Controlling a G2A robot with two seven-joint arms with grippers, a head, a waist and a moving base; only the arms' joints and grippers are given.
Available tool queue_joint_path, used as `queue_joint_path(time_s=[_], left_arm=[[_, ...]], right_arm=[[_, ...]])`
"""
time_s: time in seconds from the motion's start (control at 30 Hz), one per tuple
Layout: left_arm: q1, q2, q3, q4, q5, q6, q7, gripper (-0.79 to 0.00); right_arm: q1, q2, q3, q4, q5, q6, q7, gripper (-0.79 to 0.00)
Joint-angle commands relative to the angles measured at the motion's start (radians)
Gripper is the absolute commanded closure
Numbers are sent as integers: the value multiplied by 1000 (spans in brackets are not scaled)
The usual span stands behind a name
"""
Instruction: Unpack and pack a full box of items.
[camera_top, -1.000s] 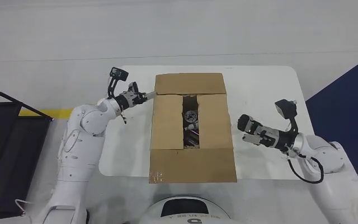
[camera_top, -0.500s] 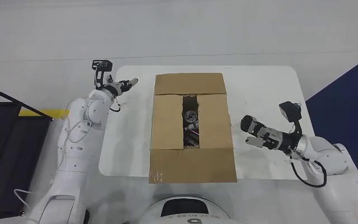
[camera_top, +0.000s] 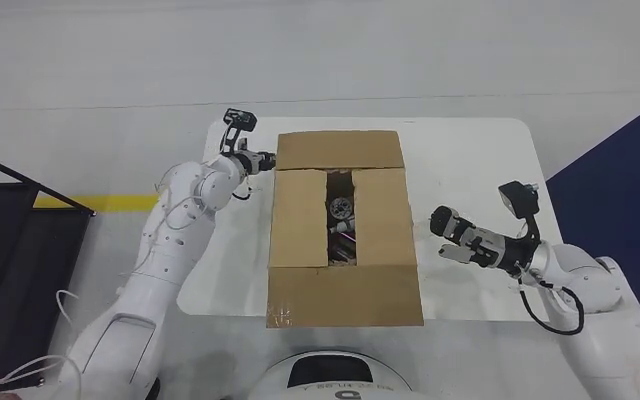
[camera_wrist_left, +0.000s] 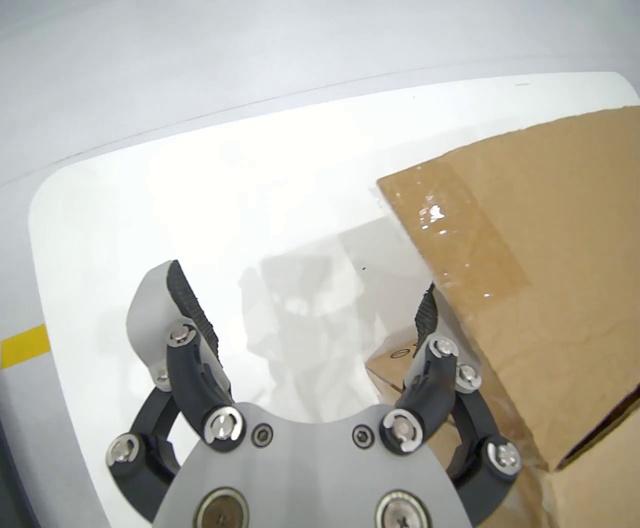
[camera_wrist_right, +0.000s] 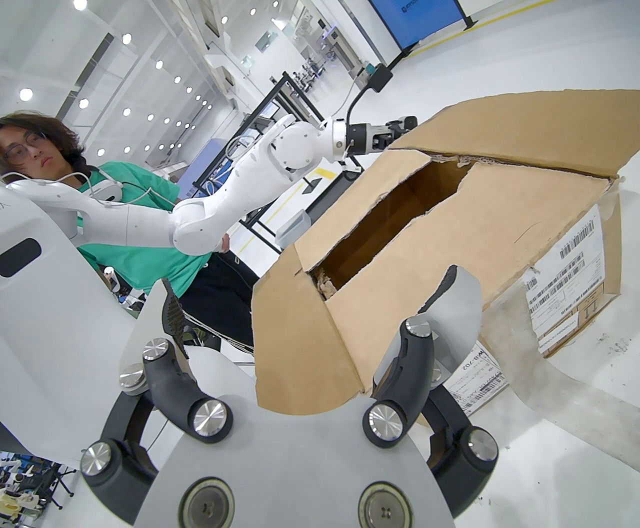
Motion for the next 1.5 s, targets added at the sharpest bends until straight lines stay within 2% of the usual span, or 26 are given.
queue_joint_path(time_s=[0.0,0.17,0.3,0.4,0.5,0.63,0.83,1.17,1.33,1.47], left_arm=[[-10,-4,-23,10,-127,-7,-12,-785],[-12,-1,-77,-15,-297,-53,-51,-785],[9,8,-117,-64,-394,-128,-97,-785],[33,18,-114,-107,-361,-187,-142,-785],[66,32,-89,-167,-189,-217,-154,-785],[115,42,-94,-219,-182,-255,-180,-785],[166,57,-118,-285,-163,-259,-183,-785],[204,70,-127,-353,-137,-232,-162,-785],[216,74,-121,-353,-137,-228,-151,-785],[213,75,-110,-344,-143,-228,-145,-785]], right_arm=[[0,0,0,0,0,0,0,-785],[0,0,0,0,0,0,0,-785],[0,0,0,0,0,0,0,-785],[0,0,0,0,0,0,0,-785],[0,0,0,0,0,0,0,-785],[0,0,0,0,0,0,0,-785],[0,0,0,0,0,0,0,-785],[-23,1,20,7,-9,32,-33,-785],[-97,17,103,33,74,105,97,-785],[-121,36,133,54,100,260,296,-785]])
